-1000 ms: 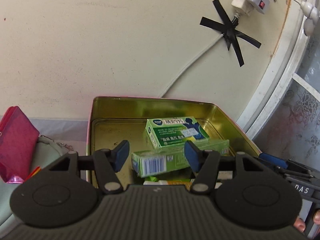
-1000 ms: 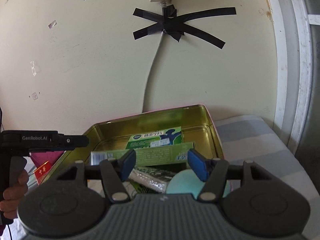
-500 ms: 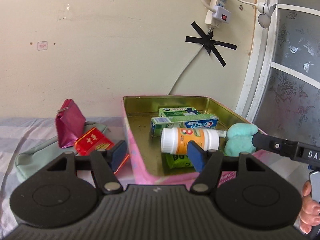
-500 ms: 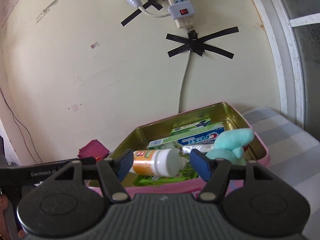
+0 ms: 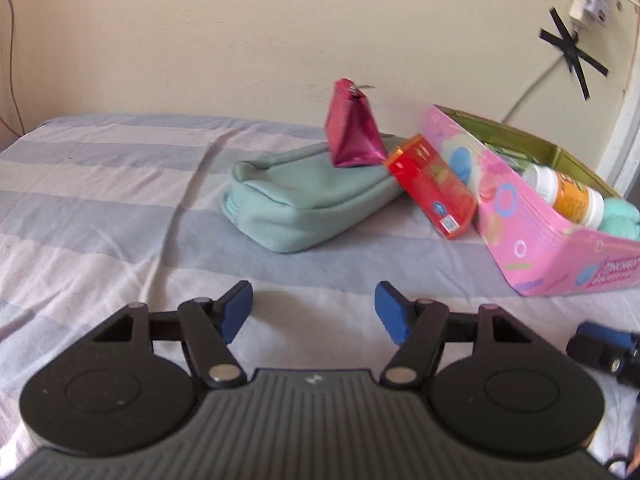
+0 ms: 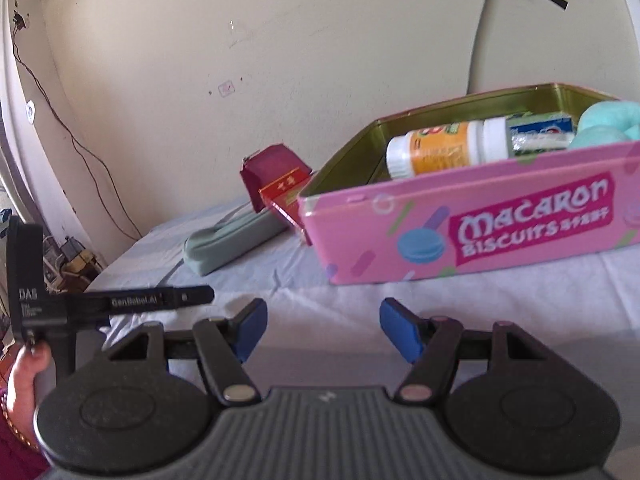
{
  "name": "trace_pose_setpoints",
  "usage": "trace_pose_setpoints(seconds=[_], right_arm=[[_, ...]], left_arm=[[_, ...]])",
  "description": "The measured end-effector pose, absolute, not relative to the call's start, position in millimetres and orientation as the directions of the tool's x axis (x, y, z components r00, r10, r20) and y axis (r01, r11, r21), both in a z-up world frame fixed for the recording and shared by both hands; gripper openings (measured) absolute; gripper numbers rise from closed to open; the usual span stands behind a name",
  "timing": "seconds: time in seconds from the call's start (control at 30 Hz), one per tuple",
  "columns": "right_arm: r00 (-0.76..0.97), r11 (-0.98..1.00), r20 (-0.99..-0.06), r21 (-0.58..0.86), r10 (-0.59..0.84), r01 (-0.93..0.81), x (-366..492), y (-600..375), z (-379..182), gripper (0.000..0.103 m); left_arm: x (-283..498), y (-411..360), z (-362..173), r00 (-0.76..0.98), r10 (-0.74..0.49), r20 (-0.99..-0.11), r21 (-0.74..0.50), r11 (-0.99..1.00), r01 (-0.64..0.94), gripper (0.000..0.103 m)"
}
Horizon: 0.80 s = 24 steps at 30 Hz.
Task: Organize objects
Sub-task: 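Withdraw the left gripper from the tin toward the red cigarette pack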
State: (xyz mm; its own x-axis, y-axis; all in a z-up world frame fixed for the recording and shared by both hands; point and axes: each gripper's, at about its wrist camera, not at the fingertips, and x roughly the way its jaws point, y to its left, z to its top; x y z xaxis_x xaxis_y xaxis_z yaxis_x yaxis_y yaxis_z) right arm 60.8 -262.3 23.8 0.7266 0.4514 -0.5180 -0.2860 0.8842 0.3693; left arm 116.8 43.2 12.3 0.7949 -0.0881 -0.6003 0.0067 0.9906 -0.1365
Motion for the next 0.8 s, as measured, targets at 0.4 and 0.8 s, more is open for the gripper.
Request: trace_pose_setpoints(seconds=[0.4,0.8], right_arm=[[0.709,0.807,-0.459,0.524,0.536,-0.272,66,-289,16,0.066],[0.687,0.73,-0.404,0.626,0.604,-0.274,74,-302,12,0.07]], left_arm=[[167,62,62,0.852,-0.083,-0.517,-0.233,0.971,-0.046,0.079],[137,-1,25,0.836,-0.017,-0.549,-0.1,0.994,-0.045,0.08]])
